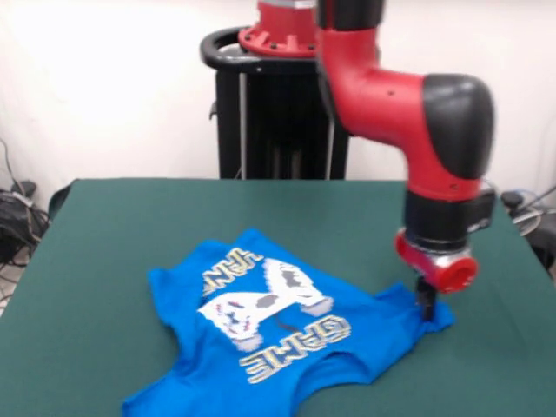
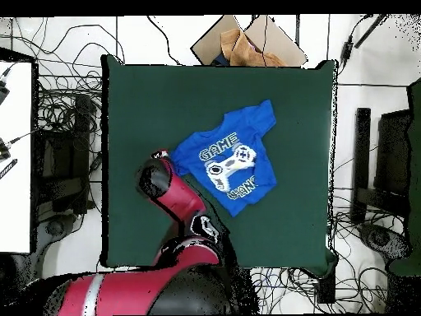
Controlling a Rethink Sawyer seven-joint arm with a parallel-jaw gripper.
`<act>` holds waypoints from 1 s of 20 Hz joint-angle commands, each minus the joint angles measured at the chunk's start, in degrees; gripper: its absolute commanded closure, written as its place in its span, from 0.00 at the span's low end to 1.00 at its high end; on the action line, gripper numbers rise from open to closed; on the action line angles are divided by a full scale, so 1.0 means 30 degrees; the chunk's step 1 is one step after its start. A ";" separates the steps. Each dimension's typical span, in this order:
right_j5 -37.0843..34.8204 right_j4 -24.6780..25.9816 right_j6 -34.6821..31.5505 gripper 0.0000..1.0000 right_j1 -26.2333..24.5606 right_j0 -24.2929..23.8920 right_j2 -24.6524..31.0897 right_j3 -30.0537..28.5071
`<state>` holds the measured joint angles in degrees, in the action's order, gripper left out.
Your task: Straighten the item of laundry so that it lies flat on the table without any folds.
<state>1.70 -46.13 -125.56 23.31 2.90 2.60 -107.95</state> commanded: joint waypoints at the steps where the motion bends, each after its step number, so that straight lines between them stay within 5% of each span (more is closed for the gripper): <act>1: -0.5850 -0.2653 -0.8360 1.00 0.0045 0.3704 -0.0859 0.1024; 7: -0.6909 -0.2862 -0.9967 1.00 -0.0464 0.5193 -0.2025 0.2540; 15: -0.6945 -0.2347 -1.0551 1.00 0.0053 0.5043 -0.2278 0.2371; 18: -0.7076 -0.1753 -1.1263 1.00 -0.0913 0.5911 -0.4400 0.2862; 19: -0.6952 -0.1456 -1.0652 0.00 -0.0879 0.5570 -0.4212 0.2777; 20: -0.7321 -0.1342 -1.0777 0.00 -0.0807 0.5607 -0.4428 0.2852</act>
<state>-15.84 -50.11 -142.18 23.22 19.91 -6.33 -102.39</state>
